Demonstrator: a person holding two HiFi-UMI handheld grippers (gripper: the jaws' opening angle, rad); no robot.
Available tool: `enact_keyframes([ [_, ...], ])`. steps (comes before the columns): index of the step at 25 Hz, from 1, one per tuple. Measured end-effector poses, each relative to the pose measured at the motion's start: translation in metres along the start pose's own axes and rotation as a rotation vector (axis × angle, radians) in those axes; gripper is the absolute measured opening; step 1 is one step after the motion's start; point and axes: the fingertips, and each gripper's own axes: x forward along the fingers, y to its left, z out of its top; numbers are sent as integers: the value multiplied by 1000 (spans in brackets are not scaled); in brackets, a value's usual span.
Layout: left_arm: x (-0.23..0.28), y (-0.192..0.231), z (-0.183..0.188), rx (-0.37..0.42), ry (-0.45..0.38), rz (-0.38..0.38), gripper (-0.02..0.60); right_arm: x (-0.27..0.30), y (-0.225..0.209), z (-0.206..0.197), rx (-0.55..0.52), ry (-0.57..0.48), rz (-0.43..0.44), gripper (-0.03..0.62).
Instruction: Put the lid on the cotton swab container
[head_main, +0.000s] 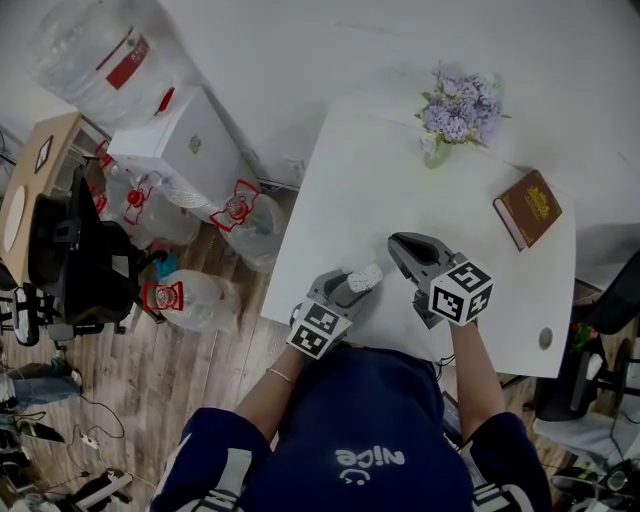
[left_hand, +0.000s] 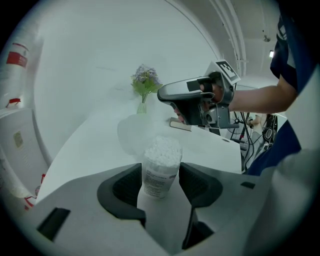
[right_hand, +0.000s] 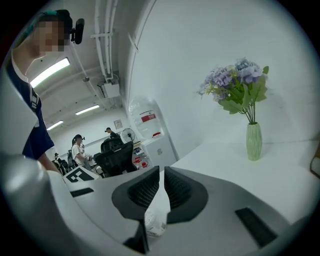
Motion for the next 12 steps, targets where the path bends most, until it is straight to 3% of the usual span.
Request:
enact_keyframes([
  [7, 0, -4, -3, 95, -6, 21, 235, 36, -11, 0, 50, 115, 100, 57],
  [12, 2, -5, -4, 100, -2, 24, 233, 62, -5, -22, 3, 302, 200, 55],
])
